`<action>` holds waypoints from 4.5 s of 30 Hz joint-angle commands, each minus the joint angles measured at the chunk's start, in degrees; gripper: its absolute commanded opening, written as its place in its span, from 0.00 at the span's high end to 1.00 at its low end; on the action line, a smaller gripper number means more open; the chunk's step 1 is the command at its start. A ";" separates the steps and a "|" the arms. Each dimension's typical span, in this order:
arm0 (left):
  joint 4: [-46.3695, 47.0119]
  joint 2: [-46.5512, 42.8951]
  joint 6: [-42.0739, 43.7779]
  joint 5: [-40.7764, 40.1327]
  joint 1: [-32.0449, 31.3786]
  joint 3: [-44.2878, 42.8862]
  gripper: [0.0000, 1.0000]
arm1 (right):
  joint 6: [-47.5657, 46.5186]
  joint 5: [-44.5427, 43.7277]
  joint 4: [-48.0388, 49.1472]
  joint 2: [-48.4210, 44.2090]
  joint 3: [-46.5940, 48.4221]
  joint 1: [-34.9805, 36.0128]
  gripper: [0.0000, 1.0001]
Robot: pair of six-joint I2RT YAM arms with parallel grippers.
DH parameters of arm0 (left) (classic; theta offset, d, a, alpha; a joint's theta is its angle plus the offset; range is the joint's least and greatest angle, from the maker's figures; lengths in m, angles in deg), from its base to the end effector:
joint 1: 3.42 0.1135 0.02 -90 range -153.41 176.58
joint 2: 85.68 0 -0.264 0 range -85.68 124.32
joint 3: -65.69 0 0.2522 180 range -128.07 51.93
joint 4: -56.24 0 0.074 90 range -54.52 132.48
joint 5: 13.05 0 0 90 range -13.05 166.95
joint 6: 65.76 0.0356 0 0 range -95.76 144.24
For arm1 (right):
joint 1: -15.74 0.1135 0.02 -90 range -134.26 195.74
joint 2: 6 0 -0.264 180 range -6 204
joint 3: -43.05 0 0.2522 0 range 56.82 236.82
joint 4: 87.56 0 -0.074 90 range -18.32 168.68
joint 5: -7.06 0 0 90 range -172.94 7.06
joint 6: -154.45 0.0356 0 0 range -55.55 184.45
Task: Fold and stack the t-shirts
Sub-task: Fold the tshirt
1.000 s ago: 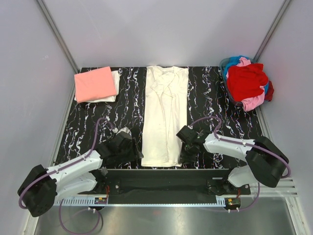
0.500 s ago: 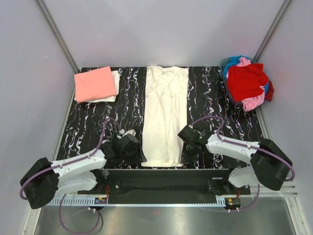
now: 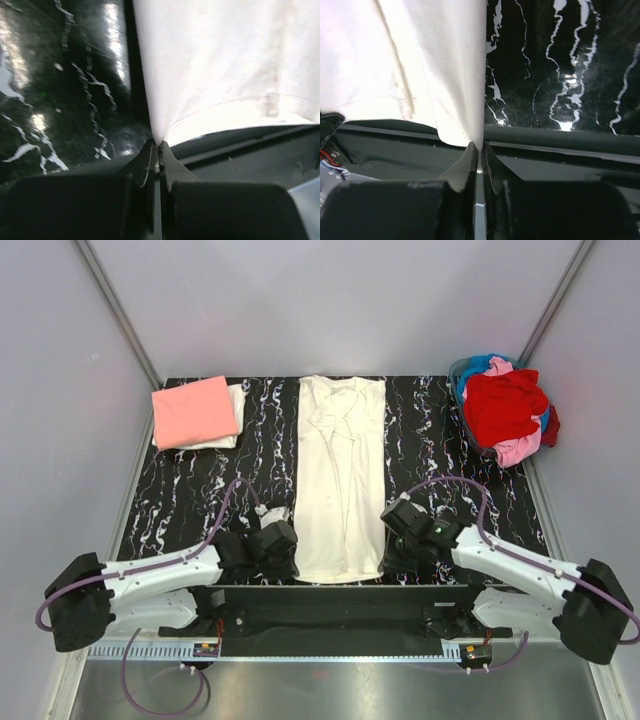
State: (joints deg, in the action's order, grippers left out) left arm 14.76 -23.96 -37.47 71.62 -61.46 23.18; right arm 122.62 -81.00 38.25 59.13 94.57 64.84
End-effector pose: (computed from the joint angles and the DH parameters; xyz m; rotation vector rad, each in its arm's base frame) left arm 0.1016 -0.1566 0.1676 -0.1216 2.7498 -0.5582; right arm 0.1271 0.1486 0.1922 0.2196 2.8908 0.4871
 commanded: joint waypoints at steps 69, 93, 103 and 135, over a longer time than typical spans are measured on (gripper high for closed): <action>-15.96 48.67 30.42 4.44 29.65 -63.00 0.97 | -34.79 -2.29 -11.87 50.09 59.44 -30.11 1.00; -14.30 43.15 32.18 7.33 35.81 -67.59 0.37 | -33.83 12.29 -4.17 42.67 58.69 -38.56 0.31; -4.81 37.26 28.41 7.70 27.37 -49.41 0.40 | -34.01 13.90 0.43 36.49 39.08 -37.68 0.37; 21.74 30.04 14.61 15.34 23.15 -14.93 0.47 | -32.16 17.48 12.65 32.17 15.33 -38.64 0.45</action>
State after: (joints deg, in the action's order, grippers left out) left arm 33.01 4.84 -22.00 85.83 -37.72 7.31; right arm 90.34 -65.00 48.40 90.03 110.40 26.48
